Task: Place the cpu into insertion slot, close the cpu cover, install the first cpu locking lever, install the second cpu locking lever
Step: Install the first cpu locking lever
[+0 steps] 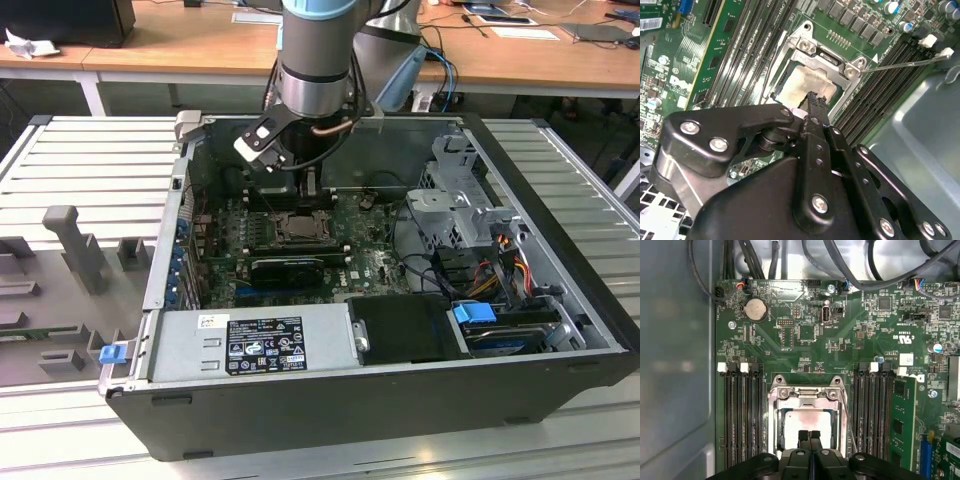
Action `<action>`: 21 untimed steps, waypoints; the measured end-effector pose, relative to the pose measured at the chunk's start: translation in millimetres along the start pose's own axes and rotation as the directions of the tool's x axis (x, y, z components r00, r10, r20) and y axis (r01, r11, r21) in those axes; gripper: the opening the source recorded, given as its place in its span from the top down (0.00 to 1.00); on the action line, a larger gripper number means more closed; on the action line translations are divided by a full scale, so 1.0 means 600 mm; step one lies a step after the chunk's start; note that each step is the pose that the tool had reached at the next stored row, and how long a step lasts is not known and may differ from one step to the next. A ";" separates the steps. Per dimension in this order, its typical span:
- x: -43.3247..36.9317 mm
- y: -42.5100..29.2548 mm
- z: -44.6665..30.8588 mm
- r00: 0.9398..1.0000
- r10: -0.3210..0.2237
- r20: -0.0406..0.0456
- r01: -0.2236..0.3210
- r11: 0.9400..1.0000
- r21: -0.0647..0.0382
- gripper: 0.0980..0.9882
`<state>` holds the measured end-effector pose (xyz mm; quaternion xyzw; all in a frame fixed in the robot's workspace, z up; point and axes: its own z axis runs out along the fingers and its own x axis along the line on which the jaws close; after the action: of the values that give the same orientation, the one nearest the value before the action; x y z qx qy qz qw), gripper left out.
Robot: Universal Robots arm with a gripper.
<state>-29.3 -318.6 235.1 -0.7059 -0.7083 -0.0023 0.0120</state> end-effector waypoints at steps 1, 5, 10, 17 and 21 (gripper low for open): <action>0.000 0.000 -0.004 1.000 0.000 0.000 0.000 1.000 0.000 0.99; 0.001 0.000 -0.038 1.000 0.000 0.000 0.000 1.000 0.000 0.99; 0.003 -0.001 -0.064 1.000 0.000 0.002 0.000 1.000 0.000 0.99; 0.003 -0.001 -0.062 0.993 -0.120 0.005 0.120 0.993 -0.015 0.99; 0.002 -0.001 -0.062 0.983 -0.183 0.006 0.183 0.983 -0.019 0.99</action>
<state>-29.5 -318.4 272.0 -0.6378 -0.7701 -0.0086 0.0035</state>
